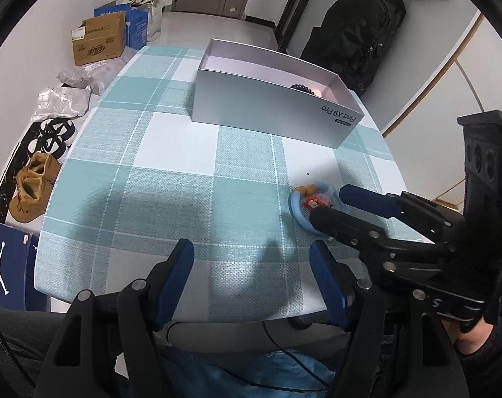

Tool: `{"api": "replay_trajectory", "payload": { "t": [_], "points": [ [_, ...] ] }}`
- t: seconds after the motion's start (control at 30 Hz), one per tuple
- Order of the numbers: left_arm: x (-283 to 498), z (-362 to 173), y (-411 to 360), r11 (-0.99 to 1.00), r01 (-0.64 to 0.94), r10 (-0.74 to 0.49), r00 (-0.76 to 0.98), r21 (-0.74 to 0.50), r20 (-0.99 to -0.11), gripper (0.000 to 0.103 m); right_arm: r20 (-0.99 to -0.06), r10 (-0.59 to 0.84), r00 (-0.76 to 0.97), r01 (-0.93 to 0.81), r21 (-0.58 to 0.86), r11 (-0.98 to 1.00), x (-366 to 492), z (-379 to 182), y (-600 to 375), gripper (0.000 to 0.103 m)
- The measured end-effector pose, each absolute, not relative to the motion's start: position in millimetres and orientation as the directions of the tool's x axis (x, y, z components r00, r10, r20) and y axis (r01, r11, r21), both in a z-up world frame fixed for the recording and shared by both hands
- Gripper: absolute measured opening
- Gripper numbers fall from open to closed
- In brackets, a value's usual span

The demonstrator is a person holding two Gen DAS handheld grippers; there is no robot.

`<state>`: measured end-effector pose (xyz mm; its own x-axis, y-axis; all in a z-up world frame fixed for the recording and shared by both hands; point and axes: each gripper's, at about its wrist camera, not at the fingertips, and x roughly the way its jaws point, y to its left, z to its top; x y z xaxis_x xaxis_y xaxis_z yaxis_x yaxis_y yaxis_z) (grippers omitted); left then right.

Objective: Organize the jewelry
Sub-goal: 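Grasp the red-and-clear item in the blue dish with the right gripper and lift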

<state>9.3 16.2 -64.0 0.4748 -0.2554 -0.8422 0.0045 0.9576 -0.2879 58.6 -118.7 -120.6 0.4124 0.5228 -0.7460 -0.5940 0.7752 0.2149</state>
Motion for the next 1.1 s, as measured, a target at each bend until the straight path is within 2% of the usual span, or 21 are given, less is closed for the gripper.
{"api": "replay_trajectory", "payload": {
  "t": [0.13, 0.2, 0.27, 0.37, 0.5, 0.77, 0.9, 1.1],
  "points": [
    [10, -63, 20, 0.956, -0.001, -0.258, 0.481, -0.295, -0.838, 0.068, -0.758, 0.488, 0.433, -0.579, 0.181, 0.795, 63, -123, -117, 0.047],
    [11, -64, 22, 0.954, -0.010, -0.258, 0.480, -0.299, -0.838, 0.068, -0.768, 0.474, 0.430, -0.575, 0.171, 0.800, 65, -126, -115, 0.039],
    [13, -65, 24, 0.950, -0.022, -0.263, 0.477, -0.311, -0.839, 0.068, -0.779, 0.461, 0.425, -0.579, 0.157, 0.800, 65, -129, -113, 0.026],
    [15, -65, 28, 0.943, -0.039, -0.274, 0.477, -0.331, -0.835, 0.068, -0.789, 0.431, 0.438, -0.594, 0.105, 0.797, 61, -132, -107, 0.019],
    [17, -67, 32, 0.937, -0.060, -0.277, 0.477, -0.345, -0.834, 0.068, -0.786, 0.433, 0.441, -0.603, 0.098, 0.792, 61, -133, -106, 0.019],
    [17, -68, 24, 0.940, -0.033, -0.284, 0.469, -0.338, -0.836, 0.068, -0.745, 0.497, 0.446, -0.582, 0.181, 0.793, 65, -119, -119, 0.018],
    [18, -69, 17, 0.920, -0.008, -0.350, 0.435, -0.392, -0.830, 0.068, -0.716, 0.507, 0.480, -0.533, 0.221, 0.817, 70, -109, -133, 0.018],
    [22, -67, -8, 0.933, 0.063, -0.344, 0.432, -0.353, -0.834, 0.068, -0.658, 0.528, 0.537, -0.446, 0.310, 0.839, 79, -91, -167, 0.018]
  ]
}}
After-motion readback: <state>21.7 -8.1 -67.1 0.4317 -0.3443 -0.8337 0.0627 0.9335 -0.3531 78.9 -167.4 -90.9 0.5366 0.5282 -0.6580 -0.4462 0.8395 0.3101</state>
